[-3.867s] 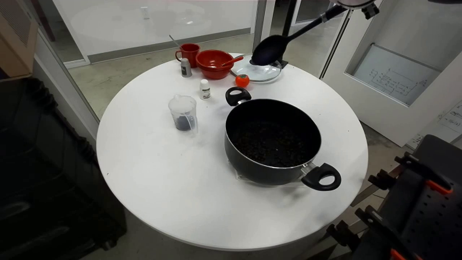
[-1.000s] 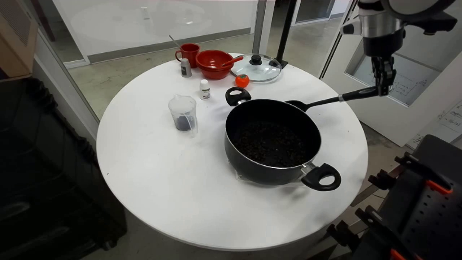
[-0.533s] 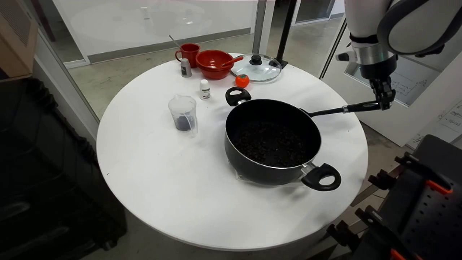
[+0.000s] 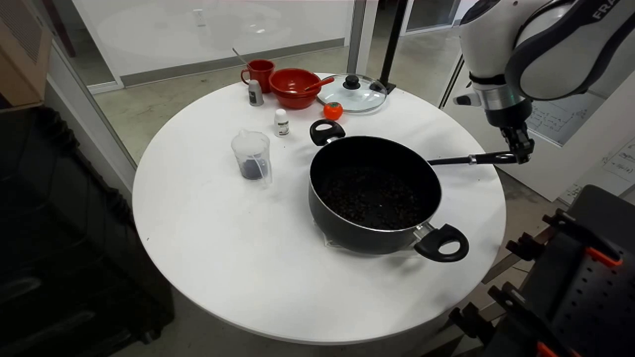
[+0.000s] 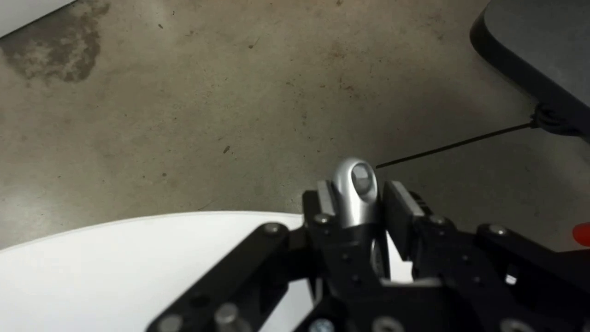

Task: Use the dishing spoon to mix in the pot

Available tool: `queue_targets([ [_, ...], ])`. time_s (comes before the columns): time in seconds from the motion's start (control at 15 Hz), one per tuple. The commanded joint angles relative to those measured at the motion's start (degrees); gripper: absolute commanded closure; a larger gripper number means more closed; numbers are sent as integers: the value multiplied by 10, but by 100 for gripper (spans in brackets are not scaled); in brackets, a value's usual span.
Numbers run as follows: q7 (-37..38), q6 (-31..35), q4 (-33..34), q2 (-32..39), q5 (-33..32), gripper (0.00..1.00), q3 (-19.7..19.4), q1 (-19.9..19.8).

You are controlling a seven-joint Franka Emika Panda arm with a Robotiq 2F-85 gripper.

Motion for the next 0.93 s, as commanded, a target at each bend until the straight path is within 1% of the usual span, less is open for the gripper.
queue_targets([
  [0.0,-71,17,20,11,45,92,38,-36],
  [0.27,-179,27,41,17,150,92,73,-70],
  [0.47,-259,24,56,19,228,92,81,-82],
  [0.53,-275,26,61,20,246,92,80,-83],
  [0.67,-279,41,66,23,262,92,68,-77],
  [0.87,-323,57,64,10,306,92,79,-94],
])
